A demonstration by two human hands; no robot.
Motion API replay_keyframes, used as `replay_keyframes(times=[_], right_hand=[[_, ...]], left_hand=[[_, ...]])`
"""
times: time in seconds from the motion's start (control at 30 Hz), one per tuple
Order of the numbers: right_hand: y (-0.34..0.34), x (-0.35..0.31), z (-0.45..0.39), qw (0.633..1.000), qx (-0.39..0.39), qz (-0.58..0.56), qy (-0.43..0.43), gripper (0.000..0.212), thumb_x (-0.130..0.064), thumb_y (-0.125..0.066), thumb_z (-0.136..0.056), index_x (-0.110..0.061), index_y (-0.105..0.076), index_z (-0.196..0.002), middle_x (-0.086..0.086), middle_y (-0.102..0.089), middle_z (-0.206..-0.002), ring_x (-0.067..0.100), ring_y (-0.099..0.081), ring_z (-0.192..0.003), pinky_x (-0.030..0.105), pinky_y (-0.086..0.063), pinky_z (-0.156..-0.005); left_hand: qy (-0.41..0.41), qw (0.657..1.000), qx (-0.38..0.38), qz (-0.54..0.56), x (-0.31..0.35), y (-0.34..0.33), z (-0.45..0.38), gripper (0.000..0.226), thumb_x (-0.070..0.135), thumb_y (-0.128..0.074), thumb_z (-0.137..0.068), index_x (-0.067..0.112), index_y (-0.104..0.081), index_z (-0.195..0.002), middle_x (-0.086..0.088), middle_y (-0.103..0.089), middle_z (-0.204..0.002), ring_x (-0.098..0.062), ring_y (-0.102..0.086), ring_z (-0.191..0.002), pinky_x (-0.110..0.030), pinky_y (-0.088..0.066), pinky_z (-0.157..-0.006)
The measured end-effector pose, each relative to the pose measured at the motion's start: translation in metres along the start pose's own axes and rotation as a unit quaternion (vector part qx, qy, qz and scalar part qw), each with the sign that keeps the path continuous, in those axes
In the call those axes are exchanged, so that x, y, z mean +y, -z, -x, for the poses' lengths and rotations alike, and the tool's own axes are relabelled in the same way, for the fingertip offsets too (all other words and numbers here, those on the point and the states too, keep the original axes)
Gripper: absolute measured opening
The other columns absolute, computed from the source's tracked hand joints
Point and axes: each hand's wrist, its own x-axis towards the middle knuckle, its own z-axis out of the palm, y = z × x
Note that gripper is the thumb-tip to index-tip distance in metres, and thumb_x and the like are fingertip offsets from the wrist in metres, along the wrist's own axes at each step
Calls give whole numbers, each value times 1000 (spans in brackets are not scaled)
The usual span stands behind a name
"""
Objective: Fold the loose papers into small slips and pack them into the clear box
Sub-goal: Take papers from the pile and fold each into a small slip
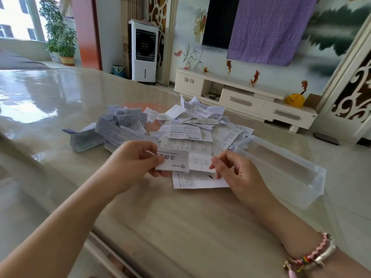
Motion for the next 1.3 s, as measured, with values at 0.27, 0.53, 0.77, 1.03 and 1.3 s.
replay_keyframes(times=[0.27, 0.53, 0.77, 1.03, 1.3], right_hand=[[-5, -5, -13, 987, 4, 156, 36, 14, -31, -53, -94, -26, -62, -85, -13, -58, -87, -2, -50, -83, 8, -34, -67], [-24, -17, -52, 965, -66, 254, 26, 14, -30, -52, -96, -23, -60, -105, -7, -49, -114, 7, -41, -114, 22, -29, -89], [-55, -11, -103, 943, -79, 323, 15, 44, -26, -56, -95, -16, -41, -135, 3, -46, -139, 20, -40, -128, 31, -35, -101], [-63, -4, -111, 904, -81, 418, 47, 35, -33, -47, -99, -18, -49, -131, 3, -60, -125, 21, -51, -118, 33, -29, -105], [-26, -16, -61, 917, -93, 376, 99, 16, -29, -53, -96, -21, -67, -100, -8, -68, -99, 13, -57, -96, 21, -33, -90]], left_hand=[[-35, 937, 197, -288, -33, 31, -12, 15, 18, -45, -97, 30, -40, -103, 0, -65, -92, -26, -52, -89, -37, -41, -78], [-3, 884, 218, -413, -42, 39, -34, 11, 19, -33, -99, 24, -38, -107, -5, -58, -117, -30, -42, -104, -37, -29, -86], [19, 883, 206, -422, -45, 47, -43, 15, 19, -37, -98, 21, -41, -113, -7, -48, -115, -33, -41, -112, -40, -31, -91], [-5, 879, 249, -407, -40, 55, -44, 26, 10, -43, -93, 20, -45, -117, -8, -44, -117, -32, -41, -108, -38, -33, -89], [-60, 877, 276, -388, -24, 30, -27, 27, 34, -36, -100, 19, -47, -121, -5, -42, -127, -30, -36, -113, -38, -30, -94]])
